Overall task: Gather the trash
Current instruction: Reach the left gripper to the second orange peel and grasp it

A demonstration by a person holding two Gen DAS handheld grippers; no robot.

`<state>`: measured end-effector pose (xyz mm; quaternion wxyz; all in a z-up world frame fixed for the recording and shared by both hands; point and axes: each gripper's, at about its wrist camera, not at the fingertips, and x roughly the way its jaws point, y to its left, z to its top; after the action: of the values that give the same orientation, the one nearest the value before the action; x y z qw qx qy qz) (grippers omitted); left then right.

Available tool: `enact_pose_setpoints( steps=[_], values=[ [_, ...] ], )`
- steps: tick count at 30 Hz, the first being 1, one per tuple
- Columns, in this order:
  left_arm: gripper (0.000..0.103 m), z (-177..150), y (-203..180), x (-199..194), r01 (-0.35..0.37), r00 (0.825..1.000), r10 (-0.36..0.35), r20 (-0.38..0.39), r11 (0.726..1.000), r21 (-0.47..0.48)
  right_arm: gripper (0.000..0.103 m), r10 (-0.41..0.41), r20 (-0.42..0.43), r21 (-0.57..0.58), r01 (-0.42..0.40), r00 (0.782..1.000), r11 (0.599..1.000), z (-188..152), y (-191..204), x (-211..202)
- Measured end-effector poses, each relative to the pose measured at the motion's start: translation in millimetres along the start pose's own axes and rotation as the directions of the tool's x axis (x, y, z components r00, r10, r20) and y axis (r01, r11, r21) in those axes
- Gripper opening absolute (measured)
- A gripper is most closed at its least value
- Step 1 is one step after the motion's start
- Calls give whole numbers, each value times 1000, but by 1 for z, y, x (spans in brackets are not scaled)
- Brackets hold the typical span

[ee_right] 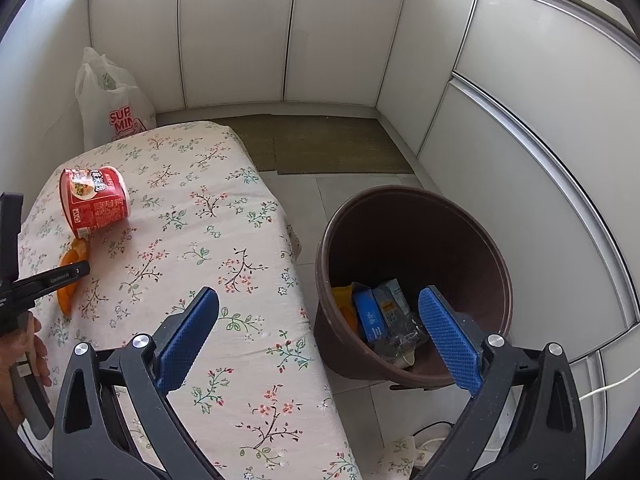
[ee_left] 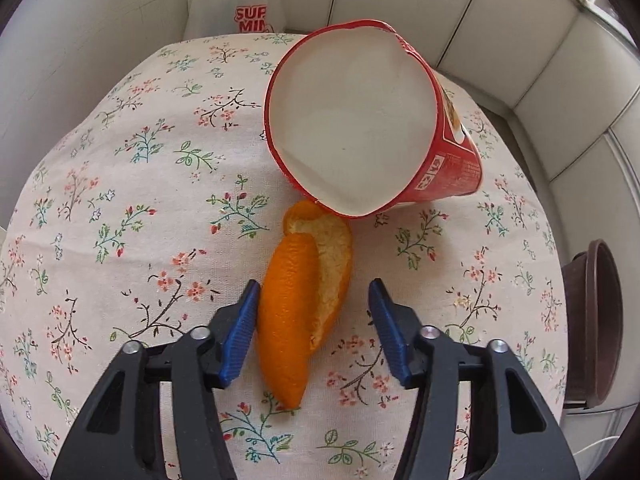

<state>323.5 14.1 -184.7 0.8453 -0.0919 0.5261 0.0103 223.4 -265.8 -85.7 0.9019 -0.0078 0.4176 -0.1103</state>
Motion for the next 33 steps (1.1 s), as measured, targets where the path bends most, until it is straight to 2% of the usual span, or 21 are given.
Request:
enact_pose_setpoints(
  steps=[7,11,16,18,20,21,22,25,28,30,33],
  values=[
    [21,-6,2,-8,-27,1000,28,-14,997,73,96,23,2,-40,-23,1000,999,0,24,2],
    [19,-14,3,-26,-13,1000,16,-22,994,105,96,47,-5,-54,-48,999,997,-1,37,4],
    [18,-17,25,-65,49,999,-49,9,999,-3,96,113,-33,-48,-114,993,992,0,58,13],
    [18,-12,37,-92,81,995,-79,60,996,-39,96,194,-63,4,-194,979,981,2,63,21],
    [18,-7,51,-123,102,986,-94,135,993,-59,96,300,-104,86,-292,948,952,2,67,33],
    [18,-7,54,-139,108,980,-95,174,992,-67,96,341,-120,123,-327,932,937,1,72,40],
    [18,-5,60,-155,117,972,-98,214,990,-77,96,351,-126,135,-335,928,933,1,78,44],
    [18,-2,80,-195,157,943,-116,313,981,-110,96,321,-53,1,-321,946,947,4,113,37],
    [18,4,96,-214,176,924,-122,362,977,-120,96,296,56,-208,-279,954,938,10,159,20],
    [18,6,103,-218,171,920,-112,375,977,-127,96,287,115,-370,-227,951,901,15,191,10],
    [18,7,119,-219,199,920,-127,370,966,-163,96,257,204,-608,-84,945,790,14,234,2]
  ],
)
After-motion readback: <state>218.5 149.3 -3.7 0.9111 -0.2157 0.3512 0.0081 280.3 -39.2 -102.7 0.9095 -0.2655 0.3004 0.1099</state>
